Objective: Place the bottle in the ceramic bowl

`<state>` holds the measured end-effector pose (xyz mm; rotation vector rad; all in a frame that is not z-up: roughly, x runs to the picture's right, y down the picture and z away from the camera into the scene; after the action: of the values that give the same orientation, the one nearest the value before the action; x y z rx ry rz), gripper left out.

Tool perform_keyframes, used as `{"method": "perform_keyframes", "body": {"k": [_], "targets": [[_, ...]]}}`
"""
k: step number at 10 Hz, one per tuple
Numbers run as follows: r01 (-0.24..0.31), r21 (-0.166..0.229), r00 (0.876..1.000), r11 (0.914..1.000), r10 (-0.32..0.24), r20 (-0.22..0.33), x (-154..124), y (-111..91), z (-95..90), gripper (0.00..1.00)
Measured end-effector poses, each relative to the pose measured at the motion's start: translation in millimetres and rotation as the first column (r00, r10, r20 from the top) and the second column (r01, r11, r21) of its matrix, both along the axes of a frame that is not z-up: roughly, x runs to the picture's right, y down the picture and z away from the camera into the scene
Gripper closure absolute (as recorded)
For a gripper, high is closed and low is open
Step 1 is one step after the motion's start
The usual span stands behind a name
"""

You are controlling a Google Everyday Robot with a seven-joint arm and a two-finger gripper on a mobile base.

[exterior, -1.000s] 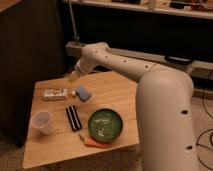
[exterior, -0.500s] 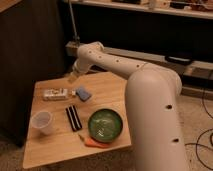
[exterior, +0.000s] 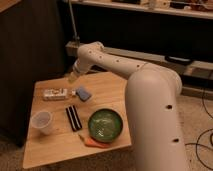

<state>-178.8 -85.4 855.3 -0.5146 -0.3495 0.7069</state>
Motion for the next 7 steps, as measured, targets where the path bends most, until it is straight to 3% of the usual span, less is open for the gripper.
{"method": "perform_keyframes", "body": {"k": [3, 4, 5, 7], "targets": [[0.060, 0.047, 0.991, 0.9971, -0.065, 0.118, -8, -13, 2.0, 0.35], [0.099, 0.077, 0.975, 0.9921, -0.112, 0.193, -22, -21, 5.6, 0.35], [0.131, 0.094, 0.962, 0.9870, -0.149, 0.228, -34, -24, 7.2, 0.35], [0.267, 0.117, 0.927, 0.9567, -0.288, 0.241, -47, -17, 11.1, 0.35]]}}
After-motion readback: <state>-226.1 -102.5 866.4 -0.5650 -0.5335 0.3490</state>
